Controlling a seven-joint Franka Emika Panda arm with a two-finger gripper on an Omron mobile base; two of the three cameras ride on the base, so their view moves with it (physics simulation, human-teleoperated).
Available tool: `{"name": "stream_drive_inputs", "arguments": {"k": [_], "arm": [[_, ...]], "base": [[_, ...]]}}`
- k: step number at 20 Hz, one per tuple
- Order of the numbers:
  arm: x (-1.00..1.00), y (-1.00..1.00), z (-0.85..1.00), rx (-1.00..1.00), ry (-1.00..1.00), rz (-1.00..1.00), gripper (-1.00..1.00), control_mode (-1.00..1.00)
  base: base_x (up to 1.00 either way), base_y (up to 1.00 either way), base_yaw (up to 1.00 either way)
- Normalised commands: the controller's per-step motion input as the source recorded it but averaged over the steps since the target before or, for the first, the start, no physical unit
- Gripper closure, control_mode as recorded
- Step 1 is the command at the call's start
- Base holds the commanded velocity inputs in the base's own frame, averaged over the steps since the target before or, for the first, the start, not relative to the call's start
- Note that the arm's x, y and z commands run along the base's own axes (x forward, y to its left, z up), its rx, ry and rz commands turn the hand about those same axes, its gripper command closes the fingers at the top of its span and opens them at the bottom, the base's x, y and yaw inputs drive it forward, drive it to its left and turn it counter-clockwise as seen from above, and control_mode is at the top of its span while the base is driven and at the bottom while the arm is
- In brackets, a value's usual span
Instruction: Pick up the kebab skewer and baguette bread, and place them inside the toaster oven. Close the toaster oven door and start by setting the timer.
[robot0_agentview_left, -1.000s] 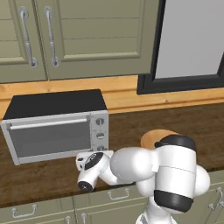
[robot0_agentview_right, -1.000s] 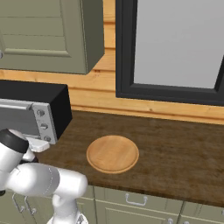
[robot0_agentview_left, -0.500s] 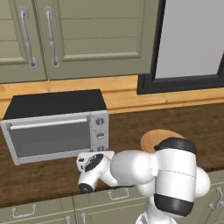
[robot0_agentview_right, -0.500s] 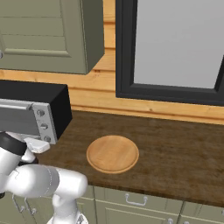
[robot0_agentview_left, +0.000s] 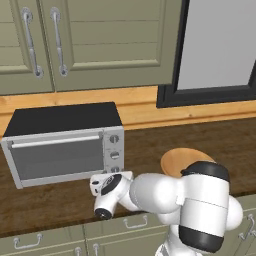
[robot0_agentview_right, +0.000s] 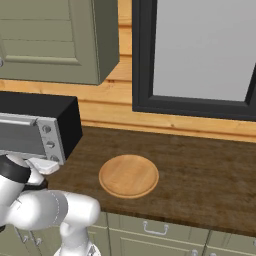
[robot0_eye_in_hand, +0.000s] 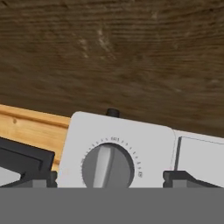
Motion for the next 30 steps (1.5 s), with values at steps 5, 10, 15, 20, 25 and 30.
{"name": "stream_drive_inputs", "arguments": {"k": [5,10,15,20,25,30], "arm": [[0.16,-0.18,0.00,0.00,0.00,0.02,1.00,-1.00],[0.07,-0.21,0.00,0.00,0.00,0.01,1.00,-1.00],[0.00,-0.41,0.00,0.00,0.00,0.01,1.00,-1.00],[0.01,-0.37,0.00,0.01,0.00,0.00,1.00,-1.00],[0.07,-0.17,0.00,0.10,0.00,0.00,1.00,-1.00],[0.07,-0.03,0.00,0.19,0.00,0.00,1.00,-1.00]], "base": [[0.00,0.00,0.00],[0.00,0.00,0.00],[0.00,0.00,0.00],[0.00,0.00,0.00],[0.00,0.00,0.00],[0.00,0.00,0.00]]}}
